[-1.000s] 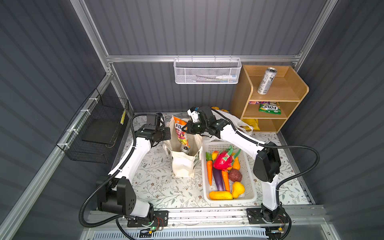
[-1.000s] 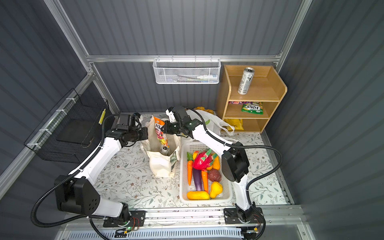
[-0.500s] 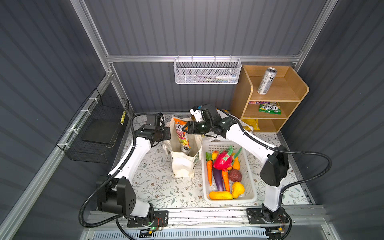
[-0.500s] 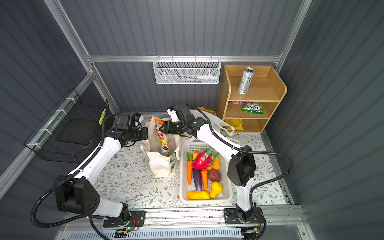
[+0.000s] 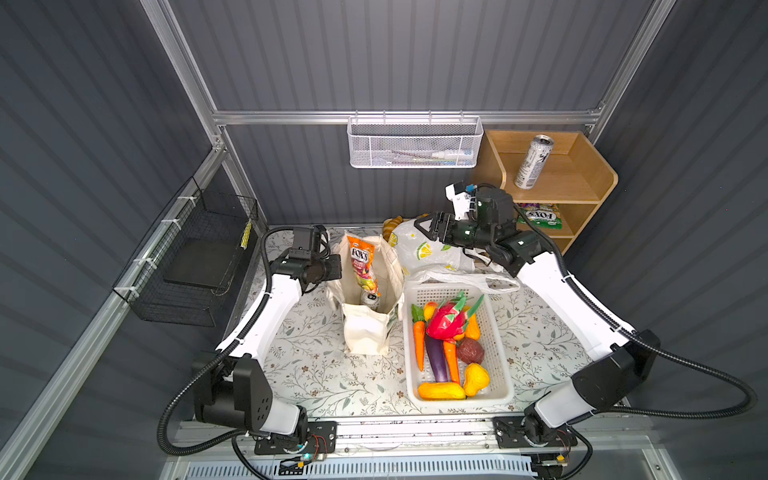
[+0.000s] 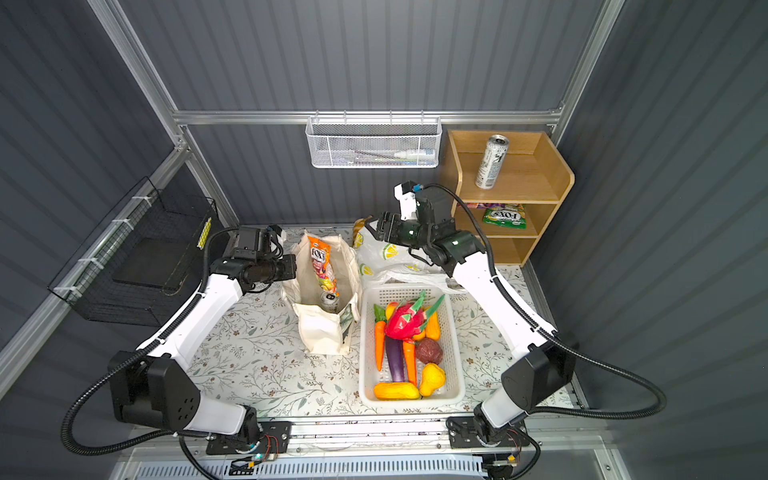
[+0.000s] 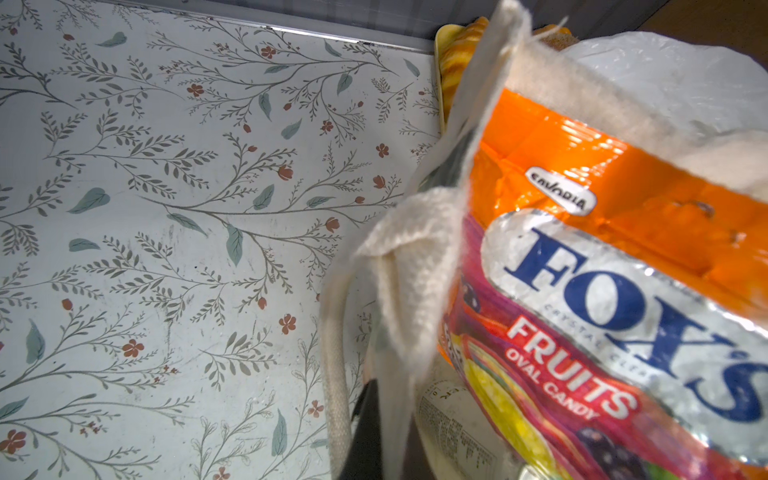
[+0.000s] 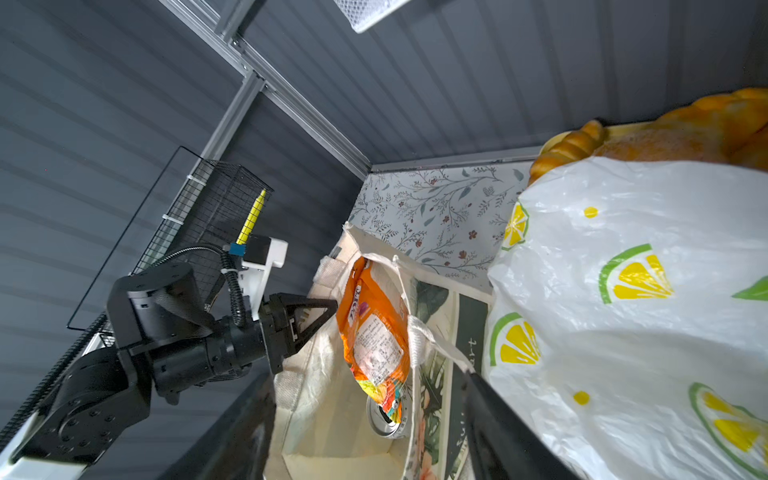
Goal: Place the mixed food into the grocery bags and tie them
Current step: 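Lower the orange bag into the tote and open the right gripper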
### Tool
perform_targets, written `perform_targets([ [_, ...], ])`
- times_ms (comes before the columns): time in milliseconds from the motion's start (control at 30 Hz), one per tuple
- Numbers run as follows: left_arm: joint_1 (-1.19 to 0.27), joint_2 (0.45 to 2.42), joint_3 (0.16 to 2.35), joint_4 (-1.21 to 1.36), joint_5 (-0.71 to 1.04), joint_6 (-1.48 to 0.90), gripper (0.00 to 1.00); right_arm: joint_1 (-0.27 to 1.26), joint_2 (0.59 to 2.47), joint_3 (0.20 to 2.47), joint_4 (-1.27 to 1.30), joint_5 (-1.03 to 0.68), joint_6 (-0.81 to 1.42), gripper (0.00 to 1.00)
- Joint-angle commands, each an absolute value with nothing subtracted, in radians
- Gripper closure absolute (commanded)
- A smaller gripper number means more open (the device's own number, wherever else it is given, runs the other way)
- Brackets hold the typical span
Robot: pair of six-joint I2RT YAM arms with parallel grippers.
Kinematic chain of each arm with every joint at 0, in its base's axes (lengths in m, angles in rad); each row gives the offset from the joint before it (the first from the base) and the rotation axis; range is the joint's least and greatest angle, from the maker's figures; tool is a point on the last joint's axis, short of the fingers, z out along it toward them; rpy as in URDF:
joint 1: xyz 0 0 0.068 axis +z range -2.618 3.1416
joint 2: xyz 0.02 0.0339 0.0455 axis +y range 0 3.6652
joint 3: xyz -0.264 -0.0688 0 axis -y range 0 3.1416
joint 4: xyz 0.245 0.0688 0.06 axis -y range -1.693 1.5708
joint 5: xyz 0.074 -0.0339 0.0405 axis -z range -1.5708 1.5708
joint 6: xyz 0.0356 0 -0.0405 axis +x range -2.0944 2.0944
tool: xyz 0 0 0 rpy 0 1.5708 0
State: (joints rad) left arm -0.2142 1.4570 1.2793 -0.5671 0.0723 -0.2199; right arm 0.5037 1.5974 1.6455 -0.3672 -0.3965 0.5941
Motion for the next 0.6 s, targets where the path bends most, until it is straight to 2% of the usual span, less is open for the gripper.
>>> perform_targets([
  [0, -0.213, 1.446, 1.31, -0.623, 0.1, -0.204, 1.0, 0.553, 1.693, 1.64, -0.429, -0.431, 0.552, 0.25],
  [200, -0.213, 1.449, 1.329, -0.627, 0.103, -0.203, 1.0, 0.62, 1.847, 1.719, -0.496, -0.408, 0.498, 0.23],
  [267, -0.214, 1.449, 1.333, -0.632, 0.103, -0.201, 1.0, 0.625, 1.88, 1.732, -0.495, -0.406, 0.495, 0.28],
  [300, -0.213, 1.449, 1.337, -0.632, 0.102, -0.2, 1.0, 0.625, 1.893, 1.742, -0.497, -0.412, 0.494, 0.38],
  [367, -0.213, 1.449, 1.359, -0.644, 0.112, -0.199, 1.0, 0.625, 1.898, 1.767, -0.507, -0.416, 0.491, 0.77],
  [400, -0.213, 1.447, 1.383, -0.657, 0.122, -0.199, 1.0, 0.625, 1.887, 1.774, -0.506, -0.416, 0.494, 1.0],
  [567, -0.213, 1.397, 1.489, -0.659, 0.127, -0.207, 1.0, 0.63, 1.791, 1.789, -0.485, -0.408, 0.509, 1.0],
])
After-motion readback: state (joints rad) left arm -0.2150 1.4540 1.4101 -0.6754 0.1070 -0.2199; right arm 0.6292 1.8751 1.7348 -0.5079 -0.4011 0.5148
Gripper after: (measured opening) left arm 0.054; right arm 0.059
